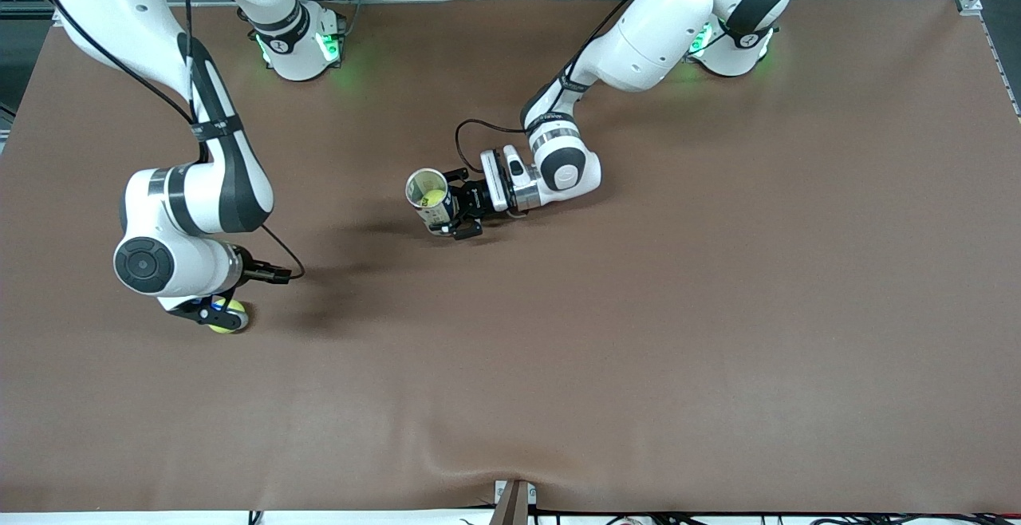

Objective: Insert tennis ball vertically with right arm
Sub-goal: 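Move the right gripper to the second tennis ball and grasp it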

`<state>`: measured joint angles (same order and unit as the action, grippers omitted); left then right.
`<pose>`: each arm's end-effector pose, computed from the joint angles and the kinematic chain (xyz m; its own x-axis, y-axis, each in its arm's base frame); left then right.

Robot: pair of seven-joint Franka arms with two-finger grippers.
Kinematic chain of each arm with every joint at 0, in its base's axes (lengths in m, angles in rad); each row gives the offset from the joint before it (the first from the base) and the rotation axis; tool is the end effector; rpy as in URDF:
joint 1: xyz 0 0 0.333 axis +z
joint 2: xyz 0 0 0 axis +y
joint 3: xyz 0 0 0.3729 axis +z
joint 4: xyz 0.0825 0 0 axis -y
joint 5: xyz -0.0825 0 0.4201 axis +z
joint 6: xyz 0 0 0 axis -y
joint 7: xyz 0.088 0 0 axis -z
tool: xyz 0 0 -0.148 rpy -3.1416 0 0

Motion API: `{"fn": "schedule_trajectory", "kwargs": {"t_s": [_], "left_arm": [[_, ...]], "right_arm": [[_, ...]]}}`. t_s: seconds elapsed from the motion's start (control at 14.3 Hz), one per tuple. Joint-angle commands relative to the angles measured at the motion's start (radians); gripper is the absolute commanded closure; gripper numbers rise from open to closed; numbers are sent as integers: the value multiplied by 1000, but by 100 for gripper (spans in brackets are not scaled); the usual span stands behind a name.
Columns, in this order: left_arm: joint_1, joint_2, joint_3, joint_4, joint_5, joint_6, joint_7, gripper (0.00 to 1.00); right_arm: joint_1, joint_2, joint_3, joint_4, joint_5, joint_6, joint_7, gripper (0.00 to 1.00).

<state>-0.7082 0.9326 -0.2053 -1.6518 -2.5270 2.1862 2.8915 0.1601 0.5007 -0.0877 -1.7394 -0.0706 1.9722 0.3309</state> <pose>0.4622 -0.6276 0.0906 0.0863 -0.0303 0.9958 -0.9695 -0.2325 0.0769 0.6765 0.0461 0.2602 0.9484 -0.2295 -0.2189 -0.1925 -0.9650 0.1781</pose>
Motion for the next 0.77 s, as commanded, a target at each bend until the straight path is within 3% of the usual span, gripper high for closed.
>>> {"fn": "schedule_trajectory", "kwargs": {"t_s": [0.0,0.7], "left_arm": [[16,34,-39,-10,-137,-9,482,27],[15,43,-39,-6,-137,-9,482,28]], "right_arm": [[-73,30,17,11,-40,57,-97,0],[-123,113,17,64,-43,184,-240,0]]}}
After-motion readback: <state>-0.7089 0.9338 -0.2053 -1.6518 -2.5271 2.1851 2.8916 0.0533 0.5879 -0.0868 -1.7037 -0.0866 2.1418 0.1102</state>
